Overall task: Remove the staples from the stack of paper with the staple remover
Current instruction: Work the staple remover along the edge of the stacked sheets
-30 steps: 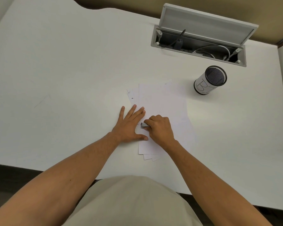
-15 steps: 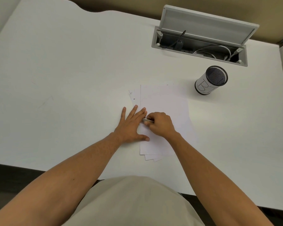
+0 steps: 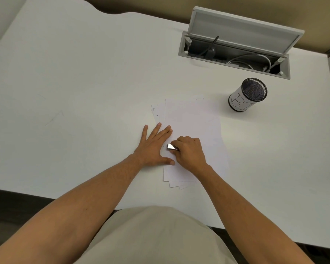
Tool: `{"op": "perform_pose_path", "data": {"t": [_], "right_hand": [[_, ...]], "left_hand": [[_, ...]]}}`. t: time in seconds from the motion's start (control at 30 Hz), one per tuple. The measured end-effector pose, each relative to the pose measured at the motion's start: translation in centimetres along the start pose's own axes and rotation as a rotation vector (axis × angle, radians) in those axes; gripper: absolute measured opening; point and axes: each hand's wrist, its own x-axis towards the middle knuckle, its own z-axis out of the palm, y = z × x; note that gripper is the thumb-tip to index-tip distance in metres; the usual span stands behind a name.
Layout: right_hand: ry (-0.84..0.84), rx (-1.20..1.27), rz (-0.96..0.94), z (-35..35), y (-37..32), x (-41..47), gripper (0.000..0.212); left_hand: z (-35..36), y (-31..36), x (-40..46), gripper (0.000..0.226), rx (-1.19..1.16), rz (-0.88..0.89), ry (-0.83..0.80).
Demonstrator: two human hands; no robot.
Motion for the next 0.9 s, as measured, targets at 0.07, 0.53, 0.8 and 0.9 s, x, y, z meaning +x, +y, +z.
{"op": "perform_pose_path", "data": {"t": [0.07,0.53,0.8,0.9], "right_hand": [[0.011,-0.01,-0.005,0.1,-0.1,0.0,0.009],[0.065,0.028,-0.014,0.4,-0.2,0.1,0.003],[0.233,0.019,-0.099,1.6,0.4,-1.1,0.015],[0.272,-0.005,-0.116,1.9,0.5,-1.4,0.016]], "left_hand": [[0.0,0.0,0.0,0.121,0.005,0.001,0.001],[-0.4,0.3,0.1,0.12,0.004,-0.013,-0.035],[-0.6,0.4,0.1,0.121,0.011,-0.023,-0.046],[-0.5,0.4,0.1,0.121,0.023,-0.024,-0.048]]}}
